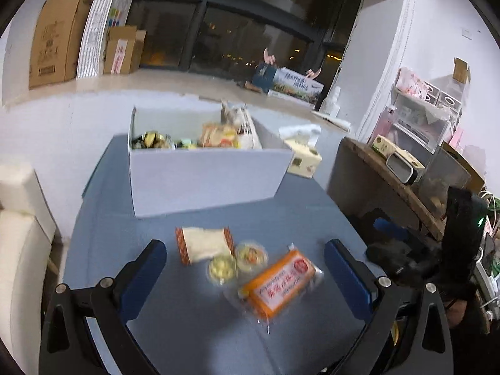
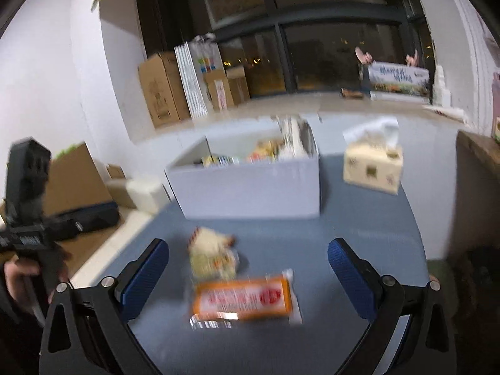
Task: Organize snacks
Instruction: 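Move both tools back above the remaining snacks, then grasp the small cracker packet with the left tool while the right grasps the jelly cup, then carry both items over the white box and release them inside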
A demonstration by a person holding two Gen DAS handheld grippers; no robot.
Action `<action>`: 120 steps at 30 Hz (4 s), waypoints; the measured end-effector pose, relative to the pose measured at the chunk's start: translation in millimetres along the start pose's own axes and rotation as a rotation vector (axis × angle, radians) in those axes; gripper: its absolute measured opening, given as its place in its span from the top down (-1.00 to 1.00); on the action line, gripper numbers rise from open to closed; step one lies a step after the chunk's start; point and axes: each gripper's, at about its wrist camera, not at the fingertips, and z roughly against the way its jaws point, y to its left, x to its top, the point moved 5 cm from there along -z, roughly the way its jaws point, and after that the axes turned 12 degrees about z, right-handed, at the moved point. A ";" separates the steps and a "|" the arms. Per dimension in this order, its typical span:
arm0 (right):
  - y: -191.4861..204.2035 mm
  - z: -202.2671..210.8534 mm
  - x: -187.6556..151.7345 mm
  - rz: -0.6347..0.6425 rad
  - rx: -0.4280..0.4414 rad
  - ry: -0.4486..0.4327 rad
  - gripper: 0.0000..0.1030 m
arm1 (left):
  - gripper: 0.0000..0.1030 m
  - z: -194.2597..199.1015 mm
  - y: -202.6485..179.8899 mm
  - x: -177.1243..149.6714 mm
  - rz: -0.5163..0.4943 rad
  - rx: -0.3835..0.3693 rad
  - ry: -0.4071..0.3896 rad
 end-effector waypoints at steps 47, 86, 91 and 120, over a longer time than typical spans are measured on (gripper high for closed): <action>-2.3 -25.2 -31.0 0.018 -0.022 0.140 0.01 | -0.99 -147.2 28.3 -5.9 -0.013 0.229 0.229; -27.4 -57.0 78.8 0.004 0.037 -0.005 0.01 | -0.10 -72.5 -27.4 142.6 -0.156 0.005 -0.078; -45.4 -89.0 134.2 -0.011 0.054 -0.034 0.01 | -0.10 -90.1 -16.6 192.1 -0.151 0.011 -0.090; -71.5 -157.0 155.0 -0.066 0.061 0.020 -1.00 | -1.00 -126.0 39.5 188.6 -0.056 0.084 0.009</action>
